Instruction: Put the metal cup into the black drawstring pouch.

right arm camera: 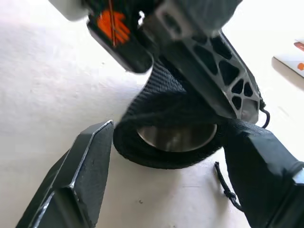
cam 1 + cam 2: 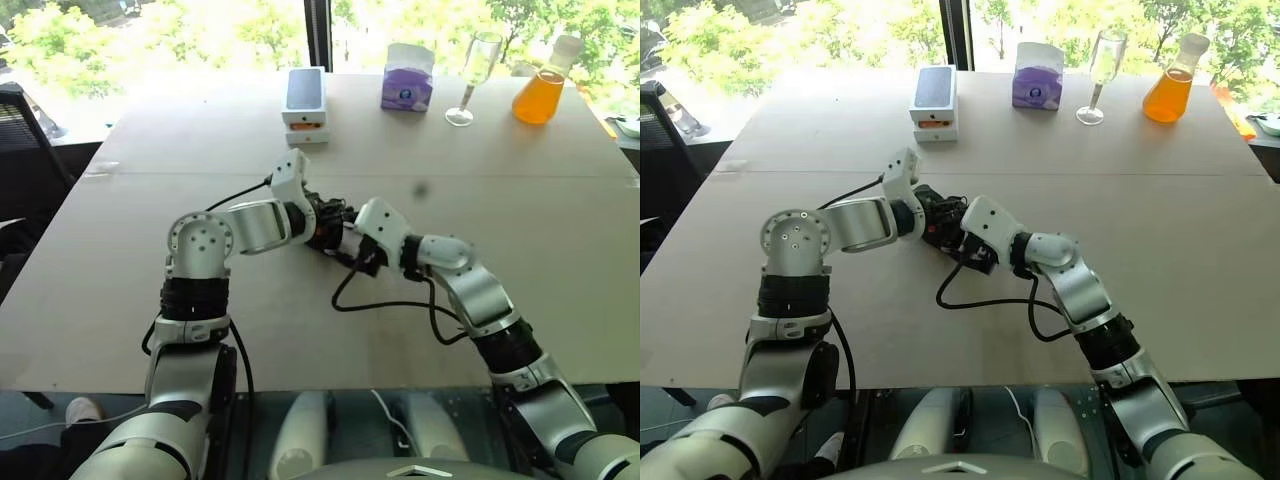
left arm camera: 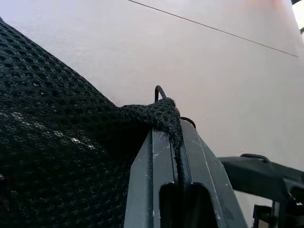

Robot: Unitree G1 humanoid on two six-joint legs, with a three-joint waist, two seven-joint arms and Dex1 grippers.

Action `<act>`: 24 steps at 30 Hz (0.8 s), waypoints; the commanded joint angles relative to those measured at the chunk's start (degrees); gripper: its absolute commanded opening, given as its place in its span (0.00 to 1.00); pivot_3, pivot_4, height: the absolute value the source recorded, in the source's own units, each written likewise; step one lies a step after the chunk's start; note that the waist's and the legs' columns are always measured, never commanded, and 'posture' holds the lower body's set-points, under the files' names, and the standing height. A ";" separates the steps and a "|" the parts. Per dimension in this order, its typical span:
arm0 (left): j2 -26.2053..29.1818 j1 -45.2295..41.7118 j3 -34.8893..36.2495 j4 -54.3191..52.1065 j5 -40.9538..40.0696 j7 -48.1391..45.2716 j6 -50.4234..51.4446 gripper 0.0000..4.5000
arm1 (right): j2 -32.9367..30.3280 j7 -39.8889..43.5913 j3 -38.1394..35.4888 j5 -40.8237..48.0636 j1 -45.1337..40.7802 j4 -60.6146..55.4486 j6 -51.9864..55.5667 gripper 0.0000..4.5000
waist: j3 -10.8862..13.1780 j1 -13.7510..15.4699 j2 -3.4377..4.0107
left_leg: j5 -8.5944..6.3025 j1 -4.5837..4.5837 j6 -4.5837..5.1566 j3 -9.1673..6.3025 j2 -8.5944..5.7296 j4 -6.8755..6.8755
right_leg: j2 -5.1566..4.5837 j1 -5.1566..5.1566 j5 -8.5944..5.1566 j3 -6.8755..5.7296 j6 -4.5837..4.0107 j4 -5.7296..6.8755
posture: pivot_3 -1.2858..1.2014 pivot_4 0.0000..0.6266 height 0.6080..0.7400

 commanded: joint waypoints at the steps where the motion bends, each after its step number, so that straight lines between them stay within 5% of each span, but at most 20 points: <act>1: 1.62 -0.21 1.00 -1.30 3.75 -5.37 -0.50 0.00 | -1.68 -0.36 -3.75 3.89 1.93 -8.17 4.58 0.81 | 0.00 0.01 0.00 | 0.00 0.00 0.00 -0.01 0.00 0.00 | -0.01 0.00 0.00 0.00 0.00 0.00 | 0.52 0.24 1.00; 11: 6.86 -0.83 3.07 -0.58 11.32 -22.25 -1.60 0.00 | -8.06 -2.48 -5.63 4.49 7.45 -10.37 3.54 0.81 | 0.01 -0.11 0.01 | 0.00 0.00 0.02 0.02 0.01 -0.05 | 0.02 0.00 0.00 -0.01 0.00 -0.04 | 0.52 0.24 1.00; 14: 7.64 -0.84 4.37 0.13 11.85 -26.69 -1.60 0.00 | -7.00 -4.30 -4.31 3.28 6.89 -6.35 0.58 0.98 | 0.00 -0.12 0.00 | 0.00 0.00 0.02 0.02 0.02 -0.05 | 0.03 0.00 -0.01 -0.01 0.00 -0.05 | 0.52 0.24 1.00; 24: 14.42 4.35 3.64 -4.66 15.16 -41.66 0.21 0.00 | 1.88 -12.72 -0.60 -2.99 0.18 11.05 -11.93 0.99 | 0.02 -0.37 0.03 | 0.00 -0.02 0.02 0.05 0.06 -0.13 | 0.04 -0.09 -0.01 0.02 0.00 -0.06 | 0.52 0.24 1.00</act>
